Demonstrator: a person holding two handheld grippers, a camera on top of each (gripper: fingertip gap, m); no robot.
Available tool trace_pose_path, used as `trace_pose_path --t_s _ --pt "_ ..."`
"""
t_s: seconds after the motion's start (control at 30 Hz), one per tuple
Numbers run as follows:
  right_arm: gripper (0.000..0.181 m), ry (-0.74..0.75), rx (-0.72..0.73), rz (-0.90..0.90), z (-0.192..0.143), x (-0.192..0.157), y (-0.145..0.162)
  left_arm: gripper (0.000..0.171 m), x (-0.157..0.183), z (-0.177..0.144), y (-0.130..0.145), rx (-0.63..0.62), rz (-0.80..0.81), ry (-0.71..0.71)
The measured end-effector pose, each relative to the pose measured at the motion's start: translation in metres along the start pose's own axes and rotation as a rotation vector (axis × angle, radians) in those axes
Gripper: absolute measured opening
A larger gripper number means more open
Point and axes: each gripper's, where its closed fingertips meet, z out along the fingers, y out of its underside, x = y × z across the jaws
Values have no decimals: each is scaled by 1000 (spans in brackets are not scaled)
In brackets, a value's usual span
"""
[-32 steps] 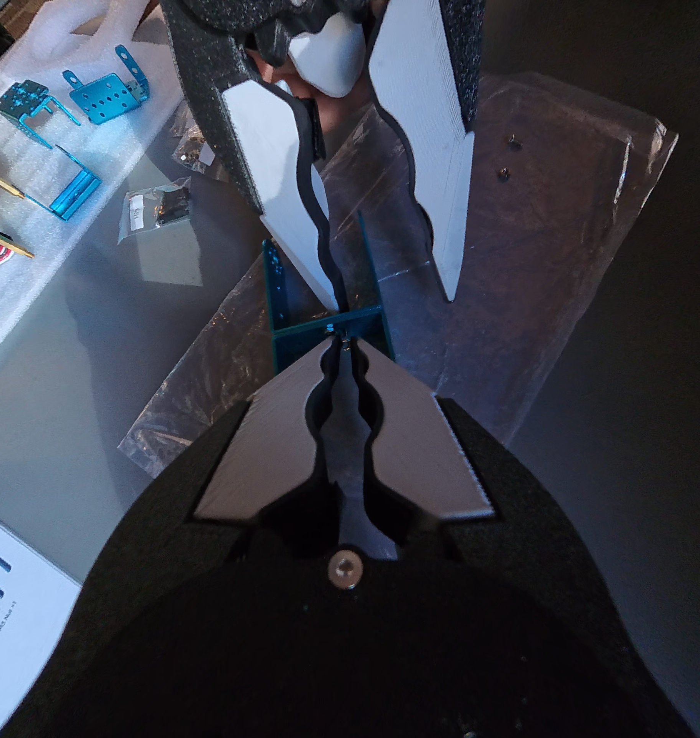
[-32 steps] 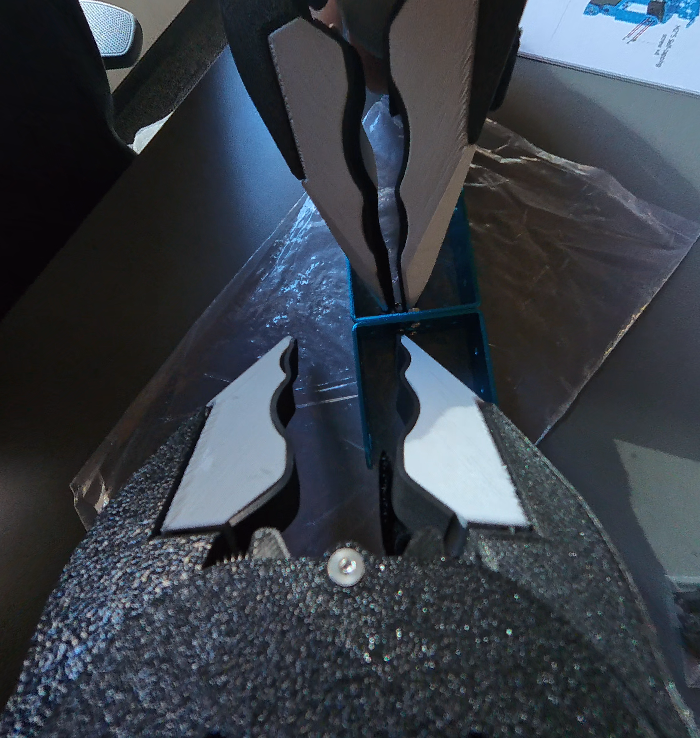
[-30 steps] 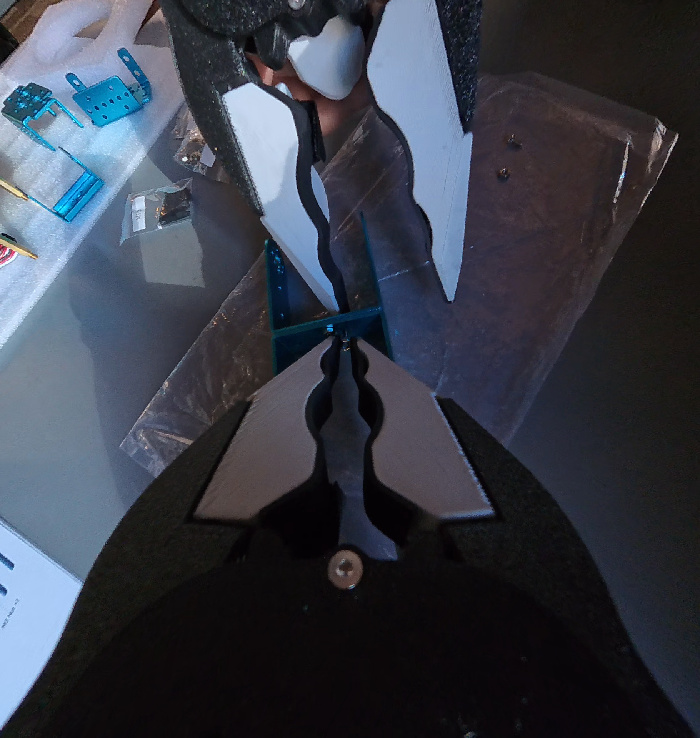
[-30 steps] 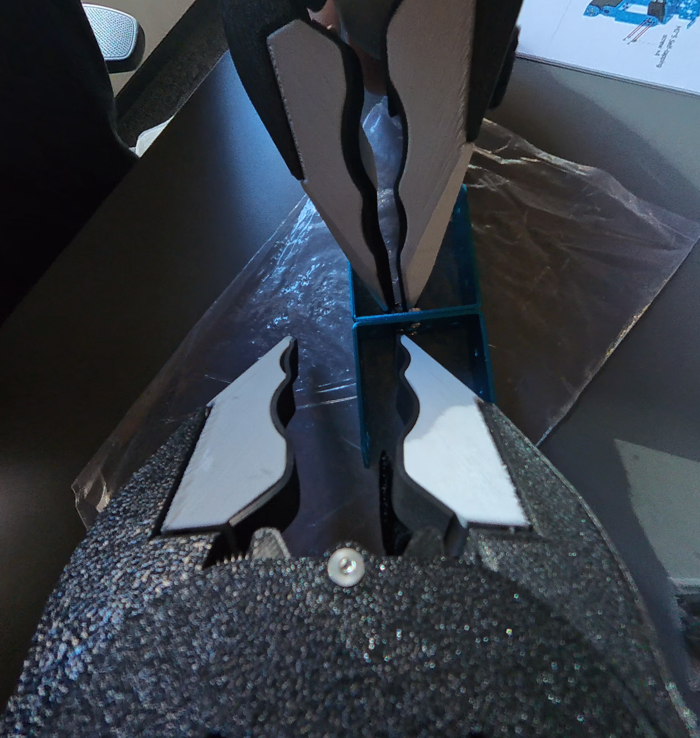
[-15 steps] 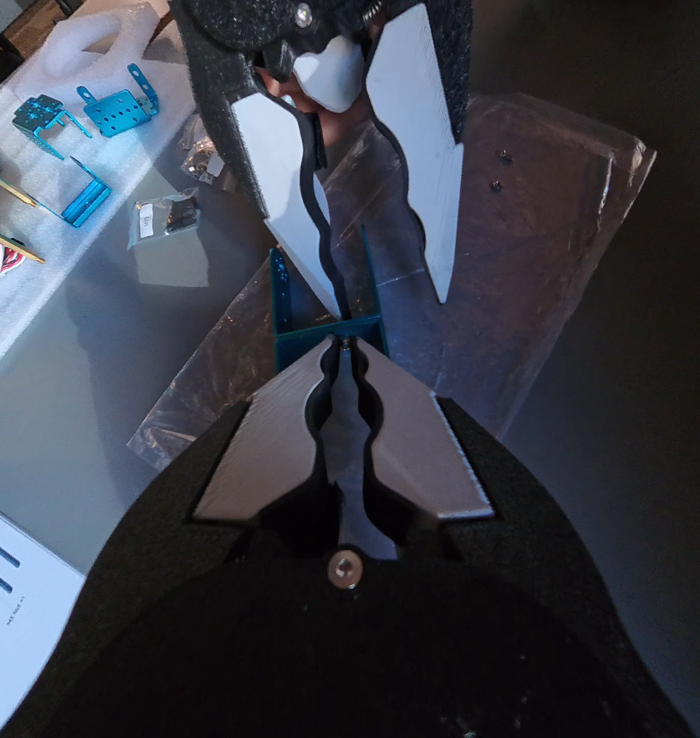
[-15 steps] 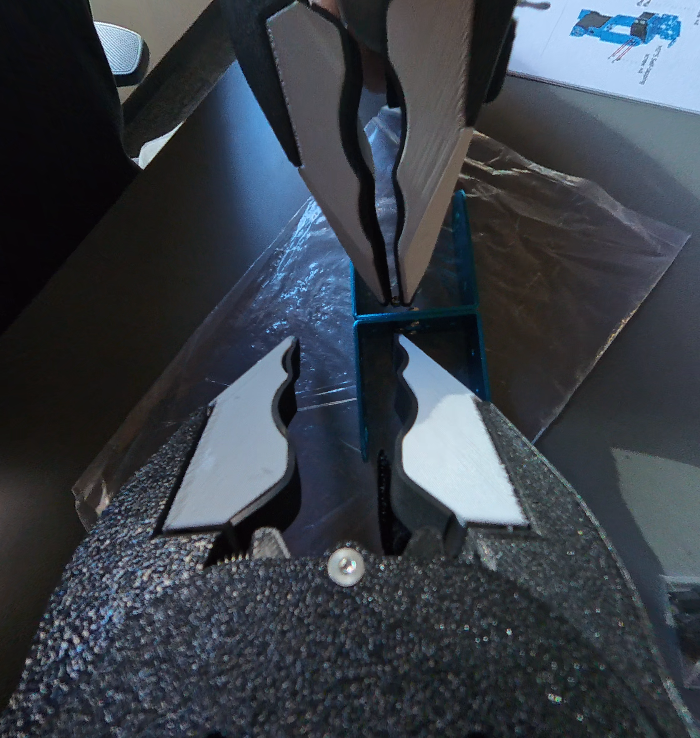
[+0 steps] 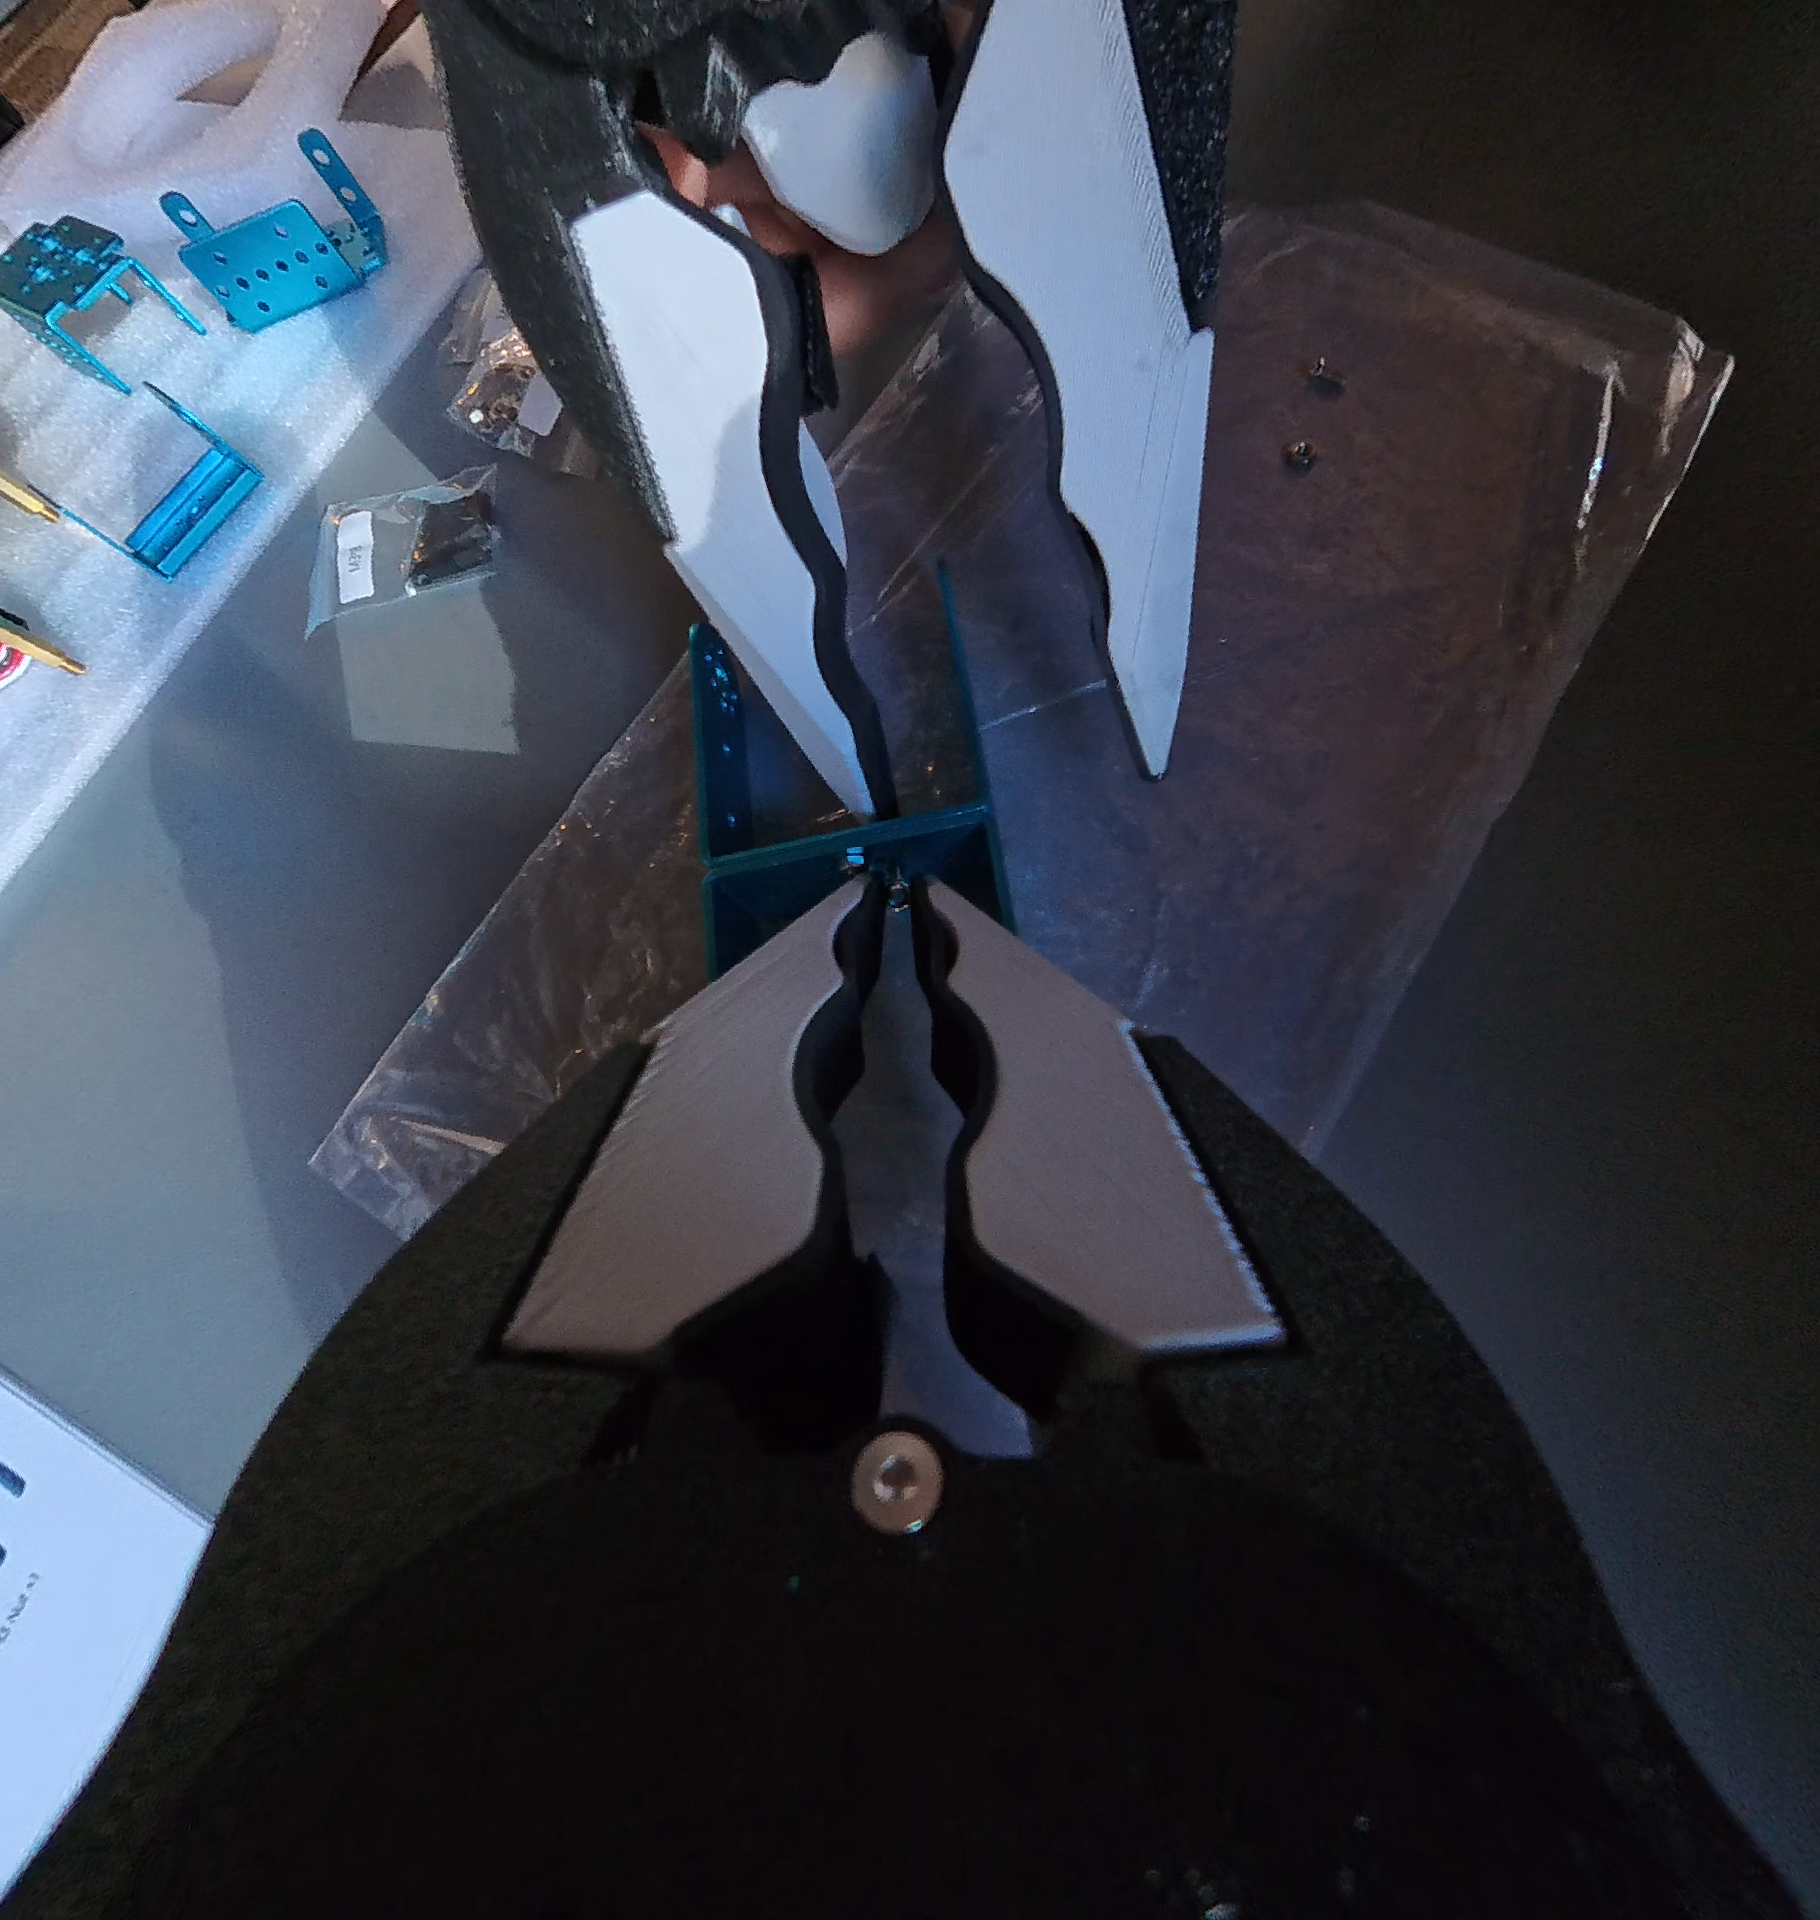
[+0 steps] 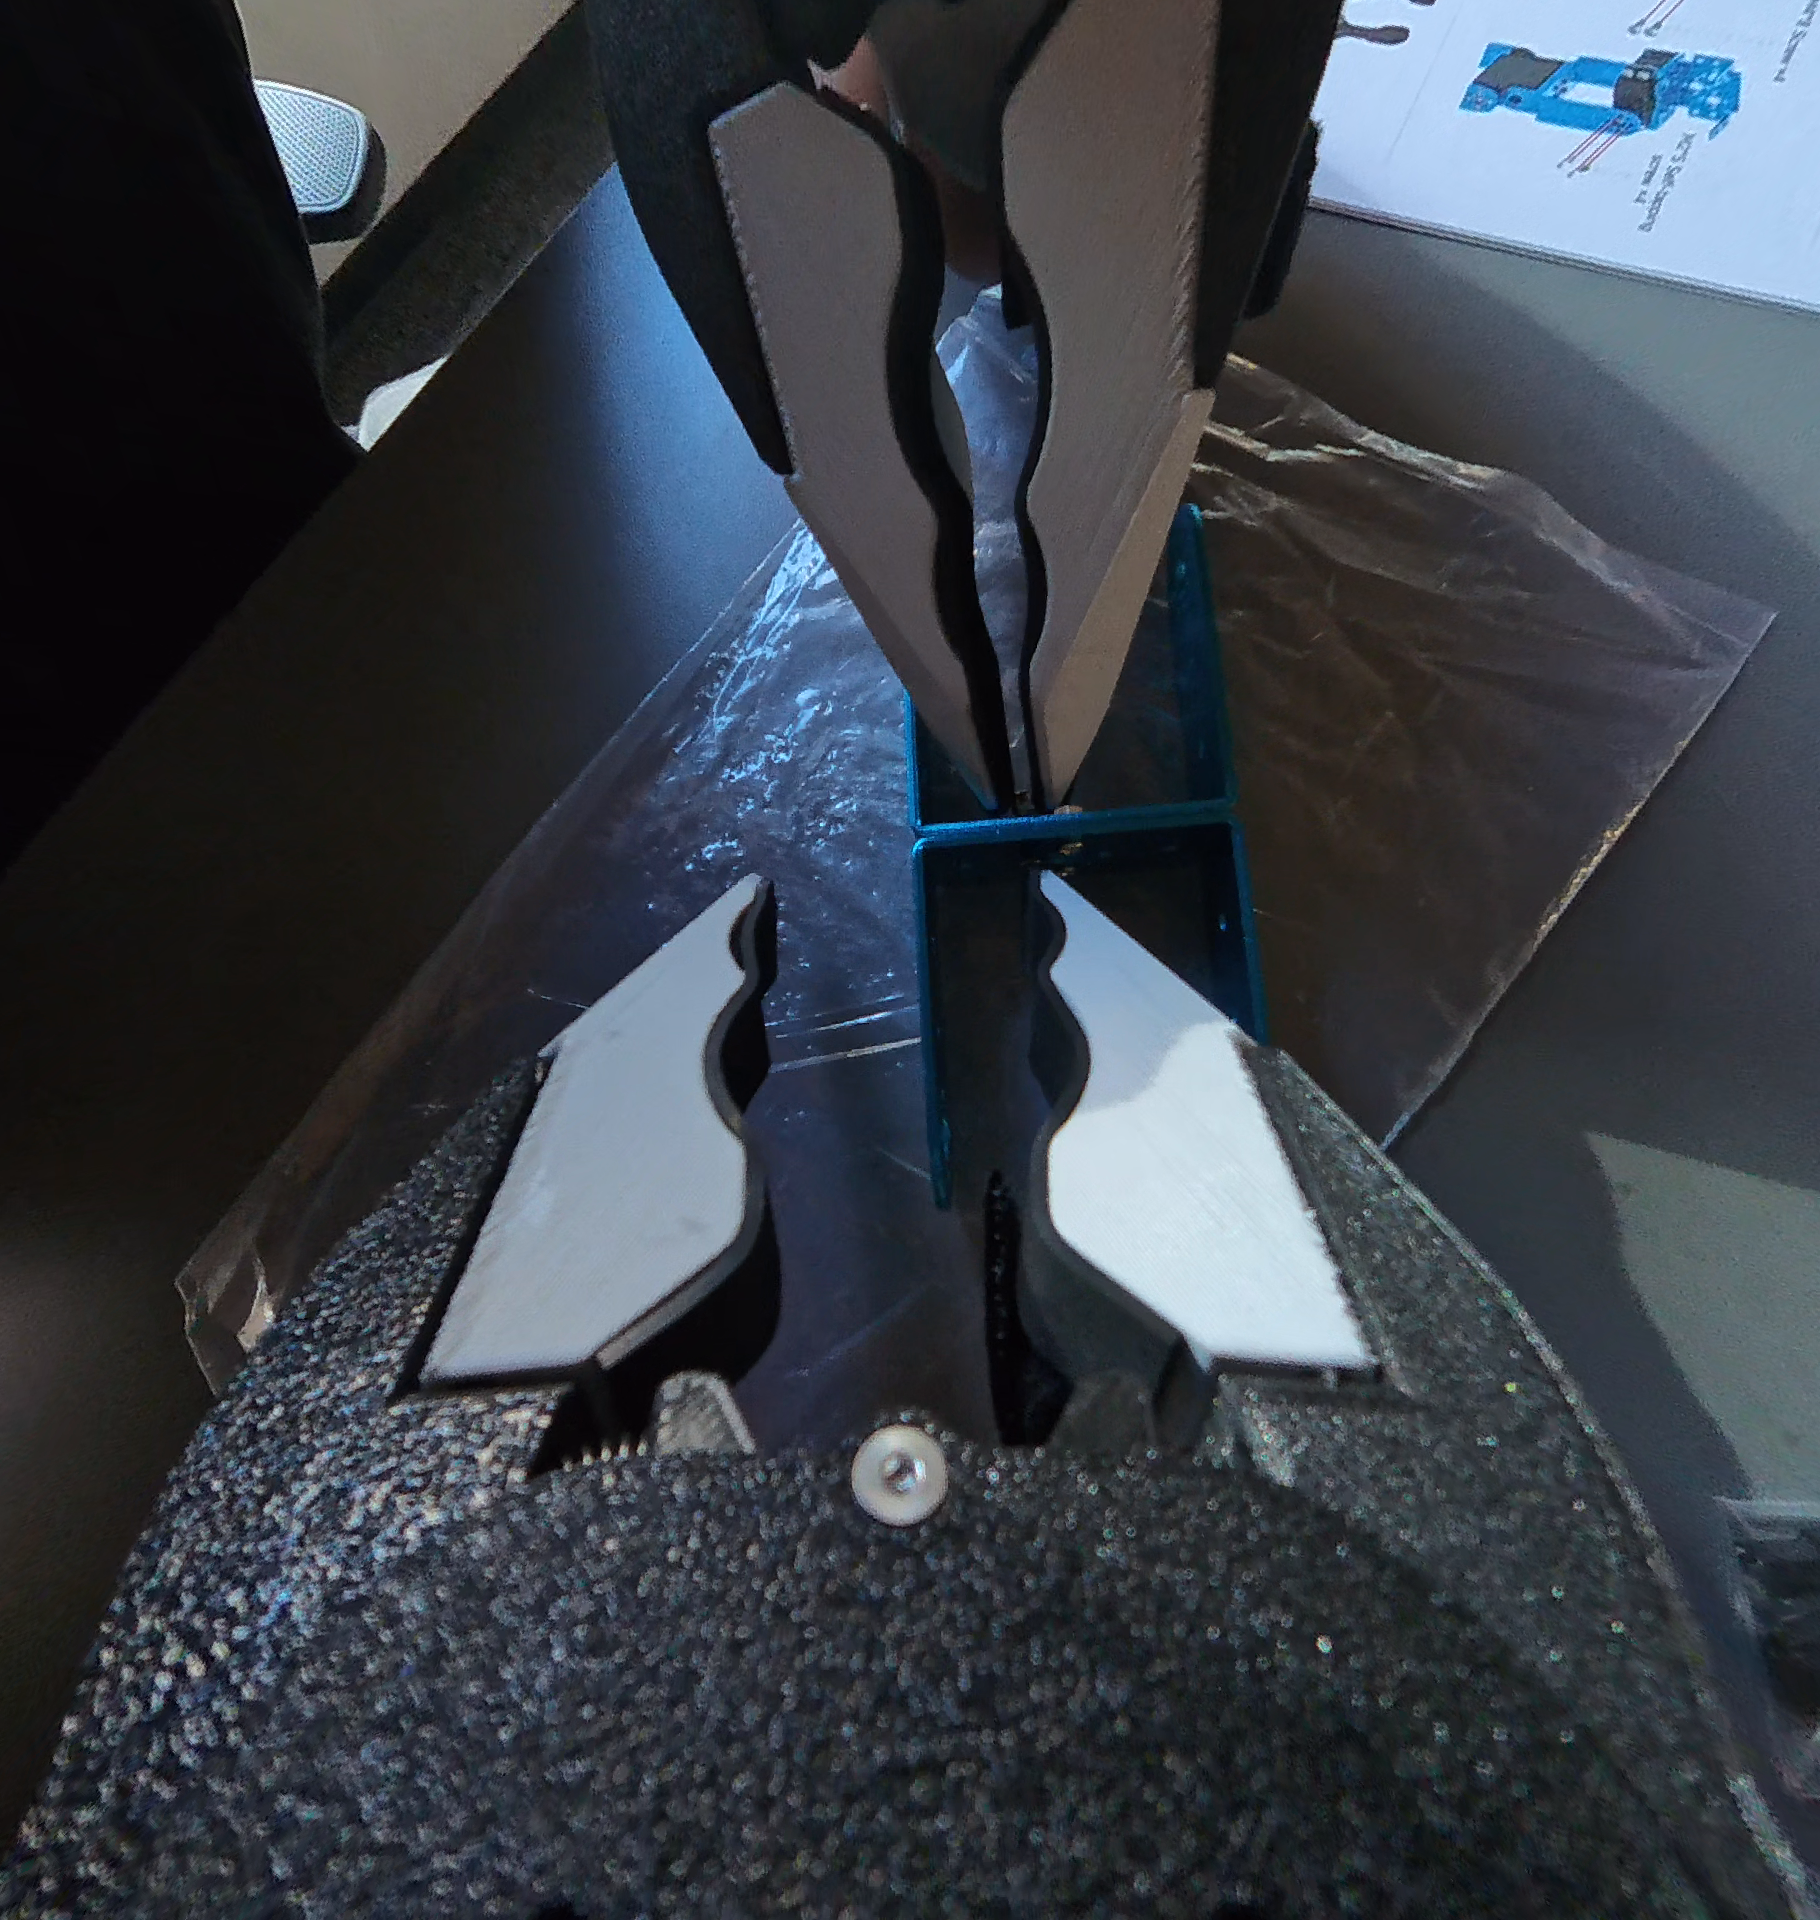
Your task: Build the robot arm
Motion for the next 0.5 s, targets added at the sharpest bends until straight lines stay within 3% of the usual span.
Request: trace_pose_path --t_s 0.5 --pt "48 -6 5 -2 0 0 2 3 -2 -7 4 -4 -17 16"
